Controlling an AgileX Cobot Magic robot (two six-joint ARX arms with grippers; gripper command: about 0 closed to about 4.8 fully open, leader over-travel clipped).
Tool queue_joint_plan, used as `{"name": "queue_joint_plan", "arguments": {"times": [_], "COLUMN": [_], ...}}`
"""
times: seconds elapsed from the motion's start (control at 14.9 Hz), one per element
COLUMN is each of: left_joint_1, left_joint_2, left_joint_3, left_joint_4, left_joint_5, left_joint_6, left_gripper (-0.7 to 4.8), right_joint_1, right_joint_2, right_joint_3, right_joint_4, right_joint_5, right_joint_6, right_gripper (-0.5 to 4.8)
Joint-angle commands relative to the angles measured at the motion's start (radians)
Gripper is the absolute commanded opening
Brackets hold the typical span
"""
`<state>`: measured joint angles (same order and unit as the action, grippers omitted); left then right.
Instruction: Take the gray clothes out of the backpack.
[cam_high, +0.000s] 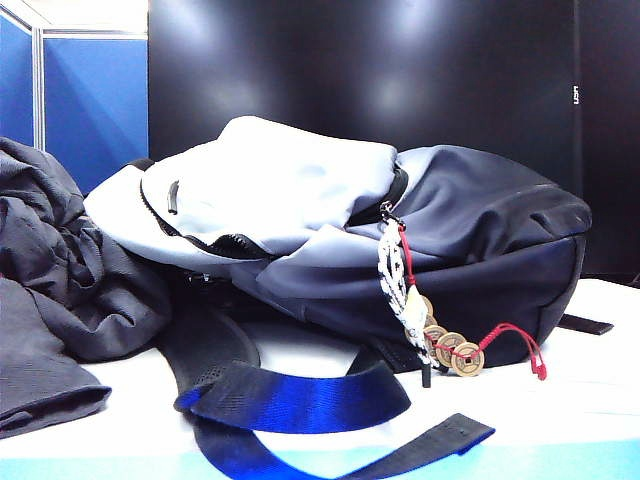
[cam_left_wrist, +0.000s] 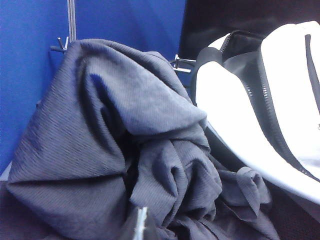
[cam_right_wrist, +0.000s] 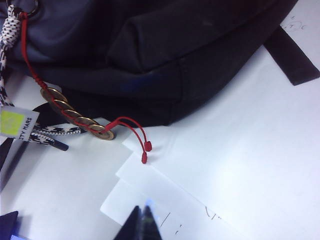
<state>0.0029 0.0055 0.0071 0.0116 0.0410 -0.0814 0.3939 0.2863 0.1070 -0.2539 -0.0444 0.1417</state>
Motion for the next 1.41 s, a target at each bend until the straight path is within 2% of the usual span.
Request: {"name": "queue_joint_plan", "arguments": {"times": [0.07, 0.87, 1.08, 1.14, 1.28, 1.35, 1.41], "left_joint_1": [0.002, 0.002, 0.002, 0.002, 0.002, 0.002, 0.002], "left_joint_2": [-0.002, -0.002, -0.002, -0.002, -0.002, -0.002, -0.002], "left_joint_3": [0.000, 0.000, 0.000, 0.000, 0.000, 0.000, 0.000], "left_joint_4": [0.012, 0.012, 0.012, 0.011, 0.011, 0.010, 0.010], "left_joint_5": [0.001, 0.002, 0.002, 0.001, 0.008, 0.007, 0.008], "left_joint_6": [0.002, 0.002, 0.002, 0.002, 0.002, 0.002, 0.002], "left_gripper": [-0.03, -0.03, -0.03, -0.03, -0.03, -0.03, -0.03], "right_joint_1": [0.001, 0.000, -0.011, -0.045, -0.109, -0.181, -0.212], "right_joint_2": [0.000, -0.005, -0.151, -0.224, -0.289, -0.285, -0.285], "right_joint_3": [0.005, 0.005, 0.005, 0.005, 0.005, 0.005, 0.005], "right_joint_4": [0.011, 0.010, -0.020, -0.016, 0.004, 0.067, 0.097], "right_joint_5": [0.001, 0.001, 0.009, 0.024, 0.127, 0.177, 0.177], "right_joint_6": [-0.001, -0.001, -0.043, -0.076, -0.093, -0.082, -0.083], "right_gripper": [-0.06, -0.06, -0.06, -0.06, -0.06, -0.06, -0.06]}}
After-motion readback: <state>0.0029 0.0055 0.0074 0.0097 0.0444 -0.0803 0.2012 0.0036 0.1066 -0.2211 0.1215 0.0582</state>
